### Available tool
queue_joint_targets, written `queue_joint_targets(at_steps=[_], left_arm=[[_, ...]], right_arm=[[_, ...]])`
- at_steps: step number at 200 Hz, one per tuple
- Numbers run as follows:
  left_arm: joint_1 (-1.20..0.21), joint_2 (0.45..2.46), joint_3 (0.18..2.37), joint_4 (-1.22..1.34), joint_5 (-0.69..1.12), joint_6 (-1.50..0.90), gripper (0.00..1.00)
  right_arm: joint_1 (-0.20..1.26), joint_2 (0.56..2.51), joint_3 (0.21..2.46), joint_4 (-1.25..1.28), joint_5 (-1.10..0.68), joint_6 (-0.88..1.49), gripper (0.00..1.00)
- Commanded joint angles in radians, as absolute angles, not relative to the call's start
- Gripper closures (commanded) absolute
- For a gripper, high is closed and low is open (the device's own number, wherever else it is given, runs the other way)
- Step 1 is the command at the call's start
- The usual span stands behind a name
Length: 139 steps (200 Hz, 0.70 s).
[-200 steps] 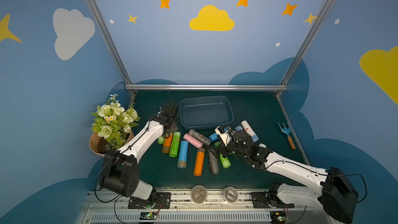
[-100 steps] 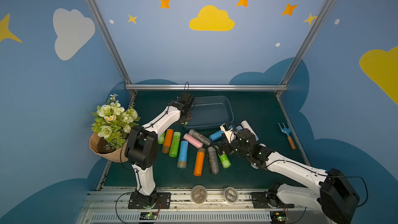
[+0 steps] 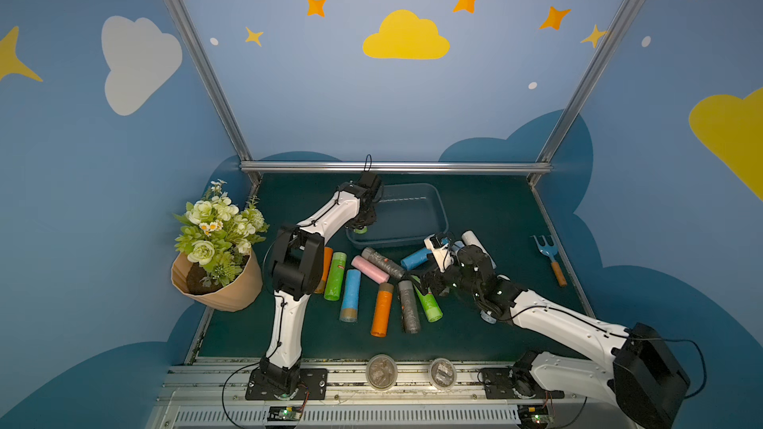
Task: Put the roll of trash bags into the storage box
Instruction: Place the roll of trash bags in the storage box.
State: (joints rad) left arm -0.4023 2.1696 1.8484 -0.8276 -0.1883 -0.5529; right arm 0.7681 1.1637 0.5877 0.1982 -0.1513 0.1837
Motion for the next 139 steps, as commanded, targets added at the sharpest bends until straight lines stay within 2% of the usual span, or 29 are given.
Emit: queue_joint_targets(at_steps=[1,139], left_arm=[[-0.403,2.201,1.902,-0.886,-0.199,-0.535,0.61],[-0.417,2.270,1.937,-0.923,-0.245,-0.534,0.58]], right_arm=[[0.765,1.141,0.578,0.215,-0.160,0.188,0.04],[0.764,1.136,0.581,0.208,-0.150,0.180,0.04]])
